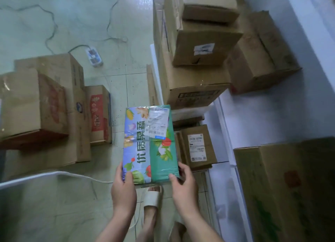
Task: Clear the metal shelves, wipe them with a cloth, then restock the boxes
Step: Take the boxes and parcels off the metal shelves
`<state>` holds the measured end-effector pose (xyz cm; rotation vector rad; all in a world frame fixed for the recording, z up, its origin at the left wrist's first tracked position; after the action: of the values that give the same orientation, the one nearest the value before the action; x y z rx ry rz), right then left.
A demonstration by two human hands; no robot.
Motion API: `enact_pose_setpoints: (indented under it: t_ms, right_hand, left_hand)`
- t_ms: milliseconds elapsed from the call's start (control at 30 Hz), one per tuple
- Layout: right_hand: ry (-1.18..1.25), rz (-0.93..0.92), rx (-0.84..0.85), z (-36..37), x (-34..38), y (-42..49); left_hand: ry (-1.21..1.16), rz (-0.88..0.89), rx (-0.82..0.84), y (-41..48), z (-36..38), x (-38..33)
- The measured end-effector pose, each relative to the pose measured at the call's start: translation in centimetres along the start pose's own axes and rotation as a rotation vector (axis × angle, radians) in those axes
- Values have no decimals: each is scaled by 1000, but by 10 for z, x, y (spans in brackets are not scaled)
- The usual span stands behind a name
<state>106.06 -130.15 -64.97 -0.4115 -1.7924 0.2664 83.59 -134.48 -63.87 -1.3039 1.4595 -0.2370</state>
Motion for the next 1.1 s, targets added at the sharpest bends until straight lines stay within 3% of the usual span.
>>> enact_pose_setpoints:
  t_ms: [200, 467, 633, 800, 900, 1000, 1100]
  right_hand:
    - [-109, 90, 204, 70, -81, 19]
    - [-313, 234, 257, 104, -257, 98]
    - [-479, 233, 224, 106, -337, 135]
    - [-597, 166, 253, 122, -343, 160]
    - [-674, 209, 388, 129, -323, 143]
    - [-550, 292, 433, 128, -271, 106]
    - [-412, 234, 320, 98, -172, 85]
  left_hand:
    - [18, -64, -83, 73, -17, 46]
    - [216, -128, 118, 222, 67, 164]
    - [402, -101, 262, 297, 130, 223]
    - [554, -68, 464, 322, 169, 233]
    - [651, -11, 452, 320, 171, 229]
    - [628, -61, 397, 268, 151, 193]
    - [428, -129, 427, 183, 128, 125]
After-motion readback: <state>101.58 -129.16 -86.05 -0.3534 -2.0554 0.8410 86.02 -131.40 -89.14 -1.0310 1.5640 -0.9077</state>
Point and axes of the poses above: each hand's wrist, its own y-axis towards the middle knuckle, its own z-axis out of the palm, x = y × z, the point moved 9 cm from there along y, towards the middle knuckle, and after that the axes turned 12 degrees about -z, right-handed, at the moved point
